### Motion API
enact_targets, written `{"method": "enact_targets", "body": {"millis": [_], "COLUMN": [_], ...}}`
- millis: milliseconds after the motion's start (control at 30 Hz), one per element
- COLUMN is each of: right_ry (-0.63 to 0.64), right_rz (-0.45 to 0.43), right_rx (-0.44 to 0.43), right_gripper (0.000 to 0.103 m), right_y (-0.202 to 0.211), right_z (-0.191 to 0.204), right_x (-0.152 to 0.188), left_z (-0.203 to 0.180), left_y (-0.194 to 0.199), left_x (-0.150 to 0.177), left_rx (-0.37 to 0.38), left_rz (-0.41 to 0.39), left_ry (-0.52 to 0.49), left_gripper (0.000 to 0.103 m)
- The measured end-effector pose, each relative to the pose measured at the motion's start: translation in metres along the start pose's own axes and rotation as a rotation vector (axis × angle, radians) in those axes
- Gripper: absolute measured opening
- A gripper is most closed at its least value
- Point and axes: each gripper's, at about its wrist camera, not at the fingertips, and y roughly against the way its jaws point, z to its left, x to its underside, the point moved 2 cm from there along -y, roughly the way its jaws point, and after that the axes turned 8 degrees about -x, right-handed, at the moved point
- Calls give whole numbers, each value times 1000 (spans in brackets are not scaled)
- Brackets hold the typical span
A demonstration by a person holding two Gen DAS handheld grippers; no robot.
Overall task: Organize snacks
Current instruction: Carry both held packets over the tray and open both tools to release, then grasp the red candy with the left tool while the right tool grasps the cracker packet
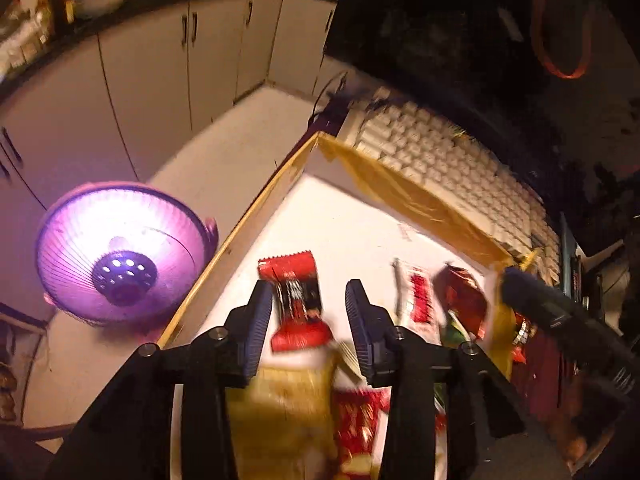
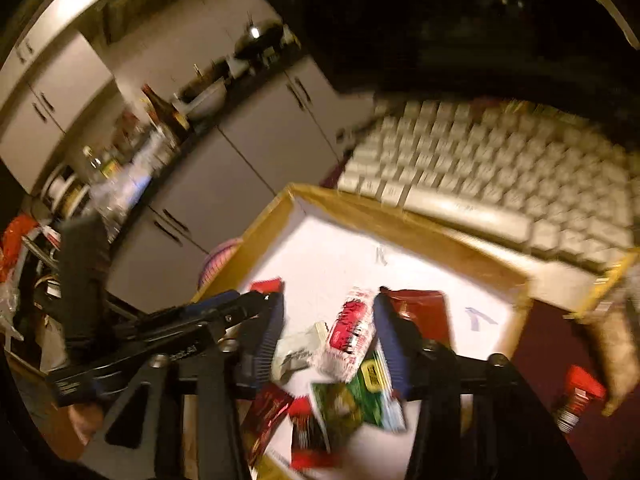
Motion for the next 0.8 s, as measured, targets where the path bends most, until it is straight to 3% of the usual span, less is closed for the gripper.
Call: {"method": "enact_targets", "body": {"millis": [33, 100, 133, 267, 400, 633, 700, 800], "right_ry": [9, 20, 17, -75, -156, -261, -267, -257], "right_rz": [-25, -79, -111, -152, -166, -218, -229, -229], "right_rx": [3, -2, -1, 18, 67, 135, 124, 190], "right_gripper": [53, 58, 63, 64, 65, 68, 68, 68], "right_y": [16, 52, 73, 117, 142, 174, 174, 167], "right_z": [1, -1, -7, -44, -88, -147, -157, -166], "right_x": [3, 12, 21, 48, 70, 100, 109, 114], "left_z": [-3, -10, -14, -49, -101, -180, -195, -217], "left_y": [16, 42, 53, 83, 85, 62, 53, 30], "left_x": [7, 22, 31, 70, 94, 106, 106, 99], "left_rx": [9, 27, 36, 118, 203, 201, 187, 147], "left_rz": [-45, -113, -141, -173, -128, -78, -56, -36], "left_ry": [-3, -2, -1, -30, -111, -256, -281, -317], "left_gripper": [45, 70, 72, 72, 72, 72, 72, 72]}}
